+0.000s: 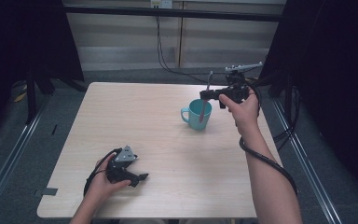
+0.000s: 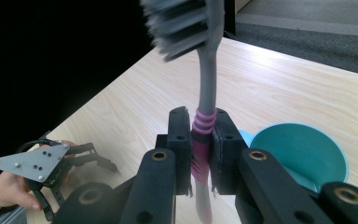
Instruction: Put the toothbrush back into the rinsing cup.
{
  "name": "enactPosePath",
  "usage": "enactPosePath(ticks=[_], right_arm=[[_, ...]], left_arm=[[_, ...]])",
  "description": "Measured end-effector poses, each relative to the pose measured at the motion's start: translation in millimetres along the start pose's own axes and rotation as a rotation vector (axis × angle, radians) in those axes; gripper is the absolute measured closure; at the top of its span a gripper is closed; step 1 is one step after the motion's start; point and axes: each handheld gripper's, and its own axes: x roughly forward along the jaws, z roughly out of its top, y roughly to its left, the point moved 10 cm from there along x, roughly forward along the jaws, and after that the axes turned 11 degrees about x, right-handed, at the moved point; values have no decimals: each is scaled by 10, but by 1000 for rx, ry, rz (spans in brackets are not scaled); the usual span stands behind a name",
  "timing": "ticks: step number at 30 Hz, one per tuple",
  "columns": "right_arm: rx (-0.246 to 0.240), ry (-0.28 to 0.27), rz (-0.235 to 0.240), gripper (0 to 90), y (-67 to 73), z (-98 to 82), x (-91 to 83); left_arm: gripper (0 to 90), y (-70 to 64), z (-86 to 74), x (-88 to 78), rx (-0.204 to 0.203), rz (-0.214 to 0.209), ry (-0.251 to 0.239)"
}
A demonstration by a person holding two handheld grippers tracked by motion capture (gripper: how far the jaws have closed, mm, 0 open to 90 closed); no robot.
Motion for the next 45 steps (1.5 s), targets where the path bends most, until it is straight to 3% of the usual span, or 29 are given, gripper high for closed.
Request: enactPosePath(ticks=[10, 45], right_arm=[[9, -30, -16, 806, -55, 124, -6], [58, -76, -73, 806, -351, 200, 18]], left_arm=[[138, 2, -3, -3, 1, 2, 4], [137, -7, -1, -1, -4, -4, -4]])
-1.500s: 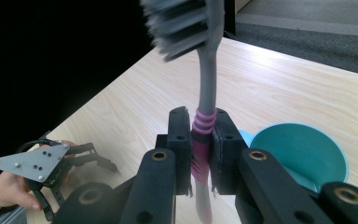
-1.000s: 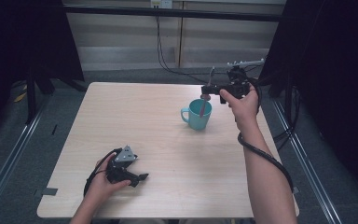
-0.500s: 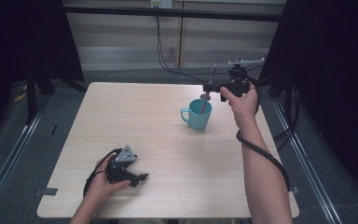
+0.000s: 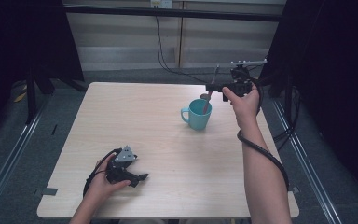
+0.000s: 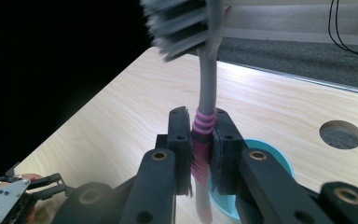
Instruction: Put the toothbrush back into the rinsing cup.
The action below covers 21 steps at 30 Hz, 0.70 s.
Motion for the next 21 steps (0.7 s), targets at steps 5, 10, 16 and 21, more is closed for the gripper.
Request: enactPosePath(ticks=[5, 10, 16, 21], right_arm=[[6, -8, -11, 806, -42, 17, -2], [12, -5, -17, 806, -68, 32, 47], [11, 0, -28, 806, -117, 19, 125], [21, -4, -46, 806, -179, 20, 156]], left_arm=[[138, 0, -1, -1, 1, 1, 0], [137, 0, -1, -2, 1, 0, 2], [137, 2, -2, -3, 3, 2, 2], [137, 0, -1, -2, 1, 1, 1]])
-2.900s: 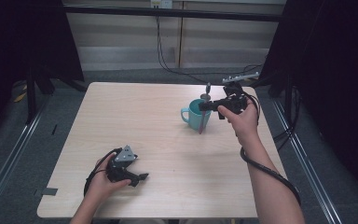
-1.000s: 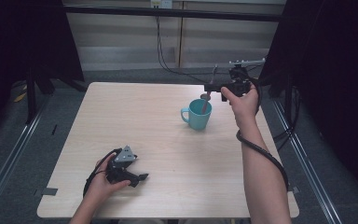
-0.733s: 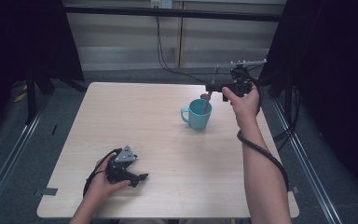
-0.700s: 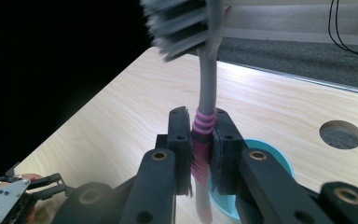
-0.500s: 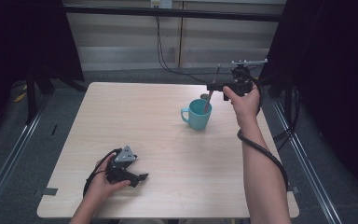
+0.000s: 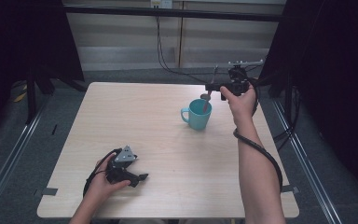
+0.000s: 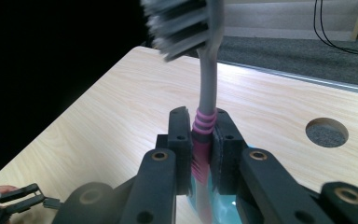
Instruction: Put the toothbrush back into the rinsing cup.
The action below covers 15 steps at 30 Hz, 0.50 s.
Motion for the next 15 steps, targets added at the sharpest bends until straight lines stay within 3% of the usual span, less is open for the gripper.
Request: enactPosePath(ticks=[15], right_arm=[[-7, 17, -22, 806, -68, -105, 197]], left_arm=[[137, 2, 0, -1, 2, 2, 0]])
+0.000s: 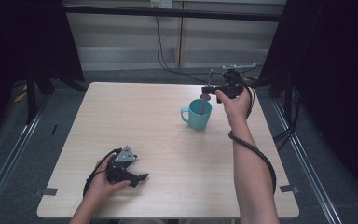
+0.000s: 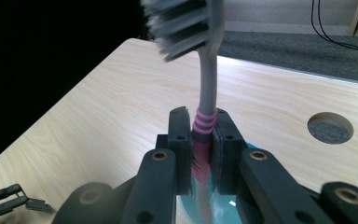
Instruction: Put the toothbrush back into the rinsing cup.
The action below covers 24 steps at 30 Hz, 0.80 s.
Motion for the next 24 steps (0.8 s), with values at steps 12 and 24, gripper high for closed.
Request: enactPosePath(ticks=[12, 24], right_arm=[[2, -1, -10, 805, -69, -125, 46], [7, -9, -16, 802, -144, -252, 86]], left_arm=[[138, -8, -7, -6, -4, 0, 5], [137, -9, -7, -6, -4, -1, 4]])
